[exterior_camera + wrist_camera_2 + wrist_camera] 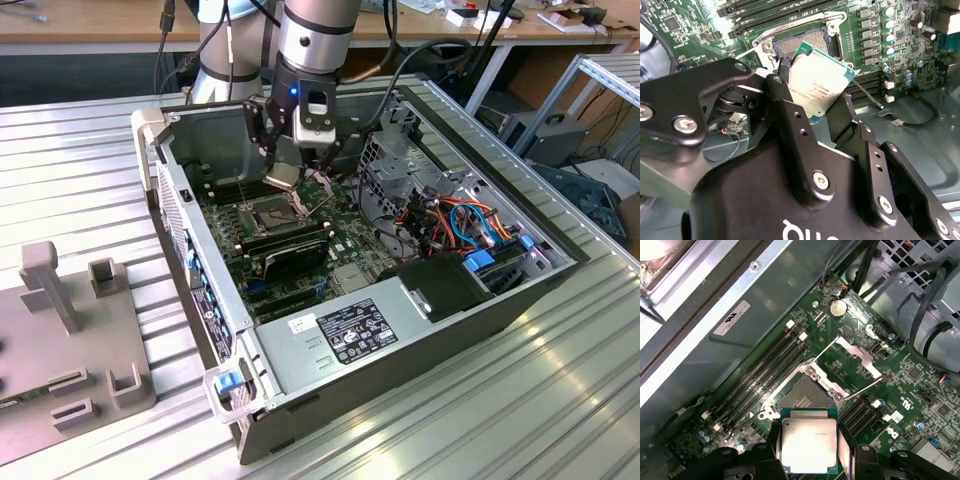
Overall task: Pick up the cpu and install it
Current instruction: 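Place the cpu into insertion slot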
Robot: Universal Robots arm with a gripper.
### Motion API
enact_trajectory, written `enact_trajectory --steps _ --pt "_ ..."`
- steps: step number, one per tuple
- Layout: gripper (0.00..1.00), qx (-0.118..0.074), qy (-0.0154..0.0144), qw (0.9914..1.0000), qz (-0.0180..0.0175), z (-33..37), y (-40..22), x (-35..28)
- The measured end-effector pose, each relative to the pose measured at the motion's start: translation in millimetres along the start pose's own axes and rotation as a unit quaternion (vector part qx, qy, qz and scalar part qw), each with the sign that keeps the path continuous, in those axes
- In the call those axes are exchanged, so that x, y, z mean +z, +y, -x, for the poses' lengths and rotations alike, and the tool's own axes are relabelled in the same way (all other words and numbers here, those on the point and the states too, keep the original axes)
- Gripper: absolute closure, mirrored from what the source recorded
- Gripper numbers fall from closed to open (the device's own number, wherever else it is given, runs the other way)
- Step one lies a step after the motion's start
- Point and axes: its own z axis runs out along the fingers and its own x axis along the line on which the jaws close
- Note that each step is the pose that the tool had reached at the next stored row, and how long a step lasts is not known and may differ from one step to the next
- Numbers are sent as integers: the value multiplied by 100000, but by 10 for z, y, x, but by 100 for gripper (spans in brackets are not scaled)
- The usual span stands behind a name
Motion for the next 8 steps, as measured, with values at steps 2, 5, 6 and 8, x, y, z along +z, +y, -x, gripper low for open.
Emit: enact_trajectory --steps 2,5,6,8 --pt "45 740 -6 99997 23 0 0 1" --pt "45 1775 -6 99984 50 0 0 2" --pt "45 2096 -8 99978 61 0 0 3" --pt "45 3167 -14 99950 86 0 0 4"
